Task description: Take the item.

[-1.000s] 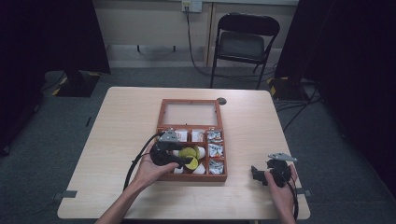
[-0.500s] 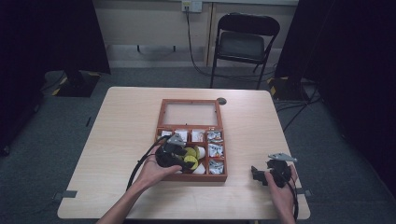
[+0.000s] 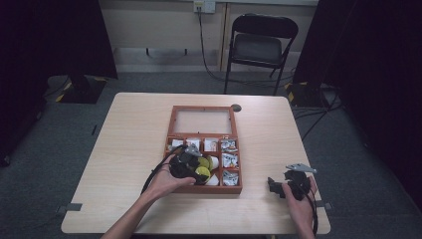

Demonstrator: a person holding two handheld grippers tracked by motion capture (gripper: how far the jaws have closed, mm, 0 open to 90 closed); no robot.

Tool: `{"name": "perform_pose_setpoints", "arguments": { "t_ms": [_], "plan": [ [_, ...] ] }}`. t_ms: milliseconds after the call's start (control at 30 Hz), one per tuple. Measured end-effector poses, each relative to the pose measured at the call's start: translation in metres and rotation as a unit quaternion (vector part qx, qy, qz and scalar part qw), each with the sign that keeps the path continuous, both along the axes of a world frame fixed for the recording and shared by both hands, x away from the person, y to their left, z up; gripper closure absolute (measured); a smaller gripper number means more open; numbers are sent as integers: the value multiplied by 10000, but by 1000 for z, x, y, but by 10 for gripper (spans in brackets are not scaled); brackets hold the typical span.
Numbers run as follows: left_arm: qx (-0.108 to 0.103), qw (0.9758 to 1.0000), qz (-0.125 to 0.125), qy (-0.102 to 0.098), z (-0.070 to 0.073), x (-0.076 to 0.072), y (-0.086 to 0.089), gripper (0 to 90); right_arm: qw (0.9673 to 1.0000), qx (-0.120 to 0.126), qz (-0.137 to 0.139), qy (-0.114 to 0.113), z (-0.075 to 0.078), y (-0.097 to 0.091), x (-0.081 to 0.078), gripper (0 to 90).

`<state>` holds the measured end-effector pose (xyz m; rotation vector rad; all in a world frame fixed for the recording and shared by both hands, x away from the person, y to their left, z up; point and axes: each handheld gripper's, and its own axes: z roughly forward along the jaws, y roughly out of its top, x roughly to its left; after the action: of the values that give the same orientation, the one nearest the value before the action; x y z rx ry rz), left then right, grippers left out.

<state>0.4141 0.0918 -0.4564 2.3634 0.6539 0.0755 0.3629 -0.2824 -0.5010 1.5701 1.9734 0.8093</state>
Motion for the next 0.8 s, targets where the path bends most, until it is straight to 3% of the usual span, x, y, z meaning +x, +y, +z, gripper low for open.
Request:
{"name": "perform_pose_setpoints", "arguments": {
  "t_ms": [100,333,400,500,533,633,800],
  "plan": [
    [146,9998,-93,31,0,1,-2,313,10000,0,0,1,0,0,0,0],
    [271,9995,-158,96,-2,1,-6,310,10000,1,-1,1,0,0,0,0],
    [426,9989,-211,2,-2,0,-8,325,10000,1,0,0,0,0,0,0],
    [462,9987,-204,12,-3,-1,-9,343,10000,1,-1,2,0,0,0,0],
    [478,9986,-209,-91,-2,-1,-9,352,10000,1,-1,1,0,0,0,0],
    [601,9978,-257,-62,-3,-2,-13,357,10000,0,0,1,0,0,0,0],
    [551,9982,-252,12,-3,1,-13,383,10000,1,0,1,0,0,0,0]
  ]
}}
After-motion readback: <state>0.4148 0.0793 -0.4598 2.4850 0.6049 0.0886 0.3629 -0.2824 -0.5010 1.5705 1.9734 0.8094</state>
